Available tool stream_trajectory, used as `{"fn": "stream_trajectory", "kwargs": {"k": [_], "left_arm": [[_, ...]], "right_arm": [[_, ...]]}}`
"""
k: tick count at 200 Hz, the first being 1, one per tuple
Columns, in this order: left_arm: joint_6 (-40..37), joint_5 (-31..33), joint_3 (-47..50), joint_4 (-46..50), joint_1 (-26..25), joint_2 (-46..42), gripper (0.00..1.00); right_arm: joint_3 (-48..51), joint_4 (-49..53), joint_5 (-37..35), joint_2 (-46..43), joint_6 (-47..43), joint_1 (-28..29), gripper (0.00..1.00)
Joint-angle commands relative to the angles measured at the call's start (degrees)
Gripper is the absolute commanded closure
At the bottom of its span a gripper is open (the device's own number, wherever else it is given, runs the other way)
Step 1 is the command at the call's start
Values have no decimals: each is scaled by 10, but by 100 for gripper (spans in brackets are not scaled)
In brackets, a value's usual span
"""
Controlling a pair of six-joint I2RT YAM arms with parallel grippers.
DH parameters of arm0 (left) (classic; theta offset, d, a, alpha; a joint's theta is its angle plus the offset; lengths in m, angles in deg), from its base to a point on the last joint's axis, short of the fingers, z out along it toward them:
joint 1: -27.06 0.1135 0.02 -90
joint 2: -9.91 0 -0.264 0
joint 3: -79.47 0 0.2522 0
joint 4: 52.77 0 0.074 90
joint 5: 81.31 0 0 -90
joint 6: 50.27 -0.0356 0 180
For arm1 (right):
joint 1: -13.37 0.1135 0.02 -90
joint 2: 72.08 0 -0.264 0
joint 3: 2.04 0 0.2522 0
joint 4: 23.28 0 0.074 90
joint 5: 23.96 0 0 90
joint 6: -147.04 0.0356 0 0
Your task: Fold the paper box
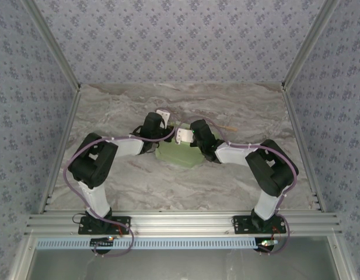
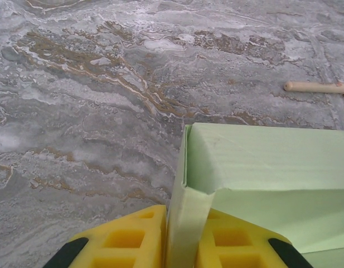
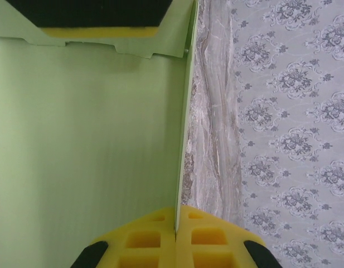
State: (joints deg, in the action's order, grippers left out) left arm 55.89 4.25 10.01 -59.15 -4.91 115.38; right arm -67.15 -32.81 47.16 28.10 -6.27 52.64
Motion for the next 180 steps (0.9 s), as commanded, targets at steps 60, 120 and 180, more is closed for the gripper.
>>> {"fn": "stream_trajectory", "kwargs": {"k": [60, 120, 180], "left_arm": [[61, 158, -42, 43, -10, 36, 83], [55, 141, -36, 16, -15, 35, 81], [17, 15, 0, -20, 2, -8, 69]], "right_arm": [[1, 6, 51, 7, 22, 28, 100], [1, 7, 46, 7, 20, 24, 100], [-2, 15, 42, -6, 8, 6, 100]]}}
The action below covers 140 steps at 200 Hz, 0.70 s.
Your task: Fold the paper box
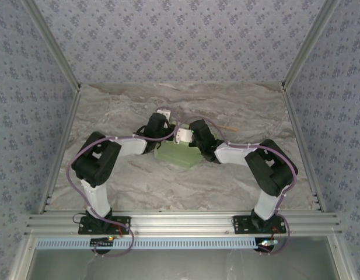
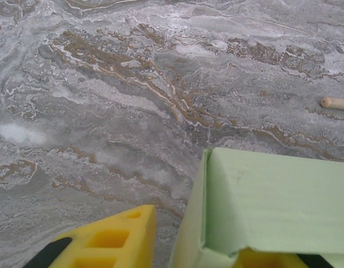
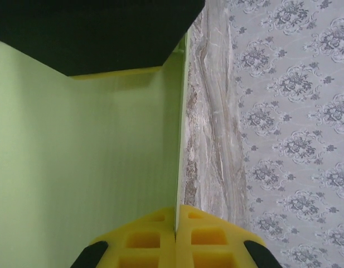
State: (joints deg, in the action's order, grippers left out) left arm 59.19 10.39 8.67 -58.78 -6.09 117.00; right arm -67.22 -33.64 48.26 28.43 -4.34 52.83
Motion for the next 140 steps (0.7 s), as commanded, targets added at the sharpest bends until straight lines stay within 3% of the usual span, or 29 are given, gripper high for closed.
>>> {"fn": "stream_trajectory", "kwargs": {"k": [1, 48, 94, 140], "left_arm": [[-16, -48, 14, -23, 15, -25, 69], [-40, -98, 26, -7, 20, -49, 65], [-57, -112, 20, 8, 24, -38, 75], [-71, -122, 23, -9, 27, -24, 78]], "right_arm": [[-1, 23, 31, -9, -11, 4, 100], [-7, 29, 29, -11, -18, 1, 100], [-12, 34, 29, -13, -20, 2, 100], [-16, 37, 32, -15, -20, 2, 100]]}}
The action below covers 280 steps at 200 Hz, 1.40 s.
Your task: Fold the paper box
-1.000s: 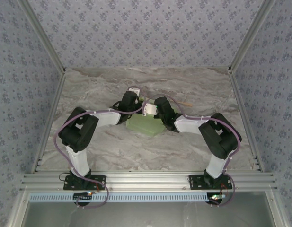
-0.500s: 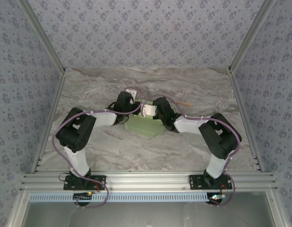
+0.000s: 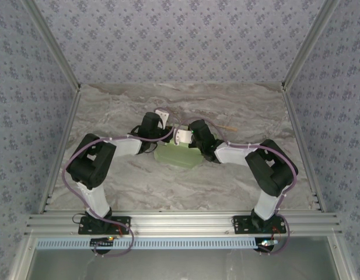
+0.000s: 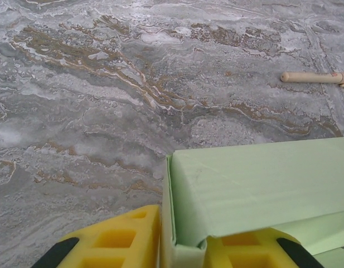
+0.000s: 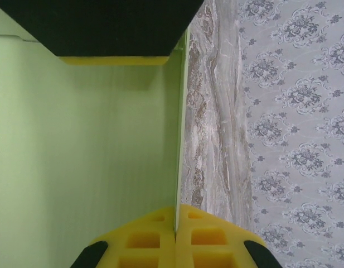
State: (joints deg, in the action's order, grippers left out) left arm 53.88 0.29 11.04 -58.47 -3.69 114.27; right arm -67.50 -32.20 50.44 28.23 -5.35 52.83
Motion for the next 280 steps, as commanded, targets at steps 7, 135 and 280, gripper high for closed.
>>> {"fn": "stream_trajectory", "kwargs": {"k": [7, 135, 280], "left_arm": [[-19, -27, -1, -17, 4, 5, 79], [-28, -17, 32, -45, 3, -26, 87], [16, 137, 79, -5, -2, -120, 86]], "right_arm": [[-13, 23, 11, -13, -9, 2, 100], [-21, 19, 0, -11, -5, 4, 84], [24, 169, 84, -209, 368, 27, 40]]}}
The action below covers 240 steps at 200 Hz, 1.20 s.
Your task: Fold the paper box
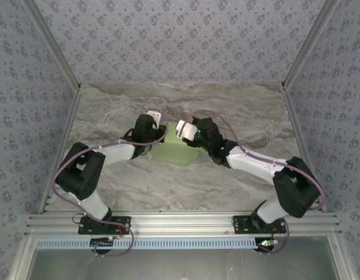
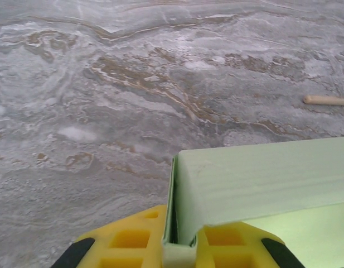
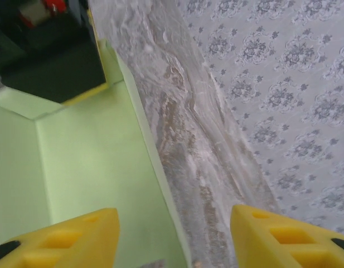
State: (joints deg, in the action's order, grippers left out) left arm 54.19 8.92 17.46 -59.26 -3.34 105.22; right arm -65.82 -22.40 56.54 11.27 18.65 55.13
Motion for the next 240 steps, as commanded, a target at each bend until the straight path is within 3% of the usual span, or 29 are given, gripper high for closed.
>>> {"fn": "stream_trajectory", "kwargs": {"k": [1, 32, 60, 86, 142, 240], "left_arm": [[13, 52, 15, 2, -5, -30, 86], [21, 82, 29, -9, -9, -48, 86], [24, 94, 31, -6, -13, -60, 86], [25, 102, 30, -5, -19, -65, 86], [23, 108, 26, 5, -25, -74, 86], [23, 116, 23, 3, -31, -71, 86]], "right_arm": [[7, 72, 23, -41, 132, 4, 40], [-31, 169, 32, -83, 301, -30, 33], [-107, 276, 59, -54, 431, -62, 32], [-164, 328, 61, -4, 461, -68, 33], [-236, 342, 100, 87, 498, -78, 37], [-204, 254, 185, 120, 617, -68, 45]]}}
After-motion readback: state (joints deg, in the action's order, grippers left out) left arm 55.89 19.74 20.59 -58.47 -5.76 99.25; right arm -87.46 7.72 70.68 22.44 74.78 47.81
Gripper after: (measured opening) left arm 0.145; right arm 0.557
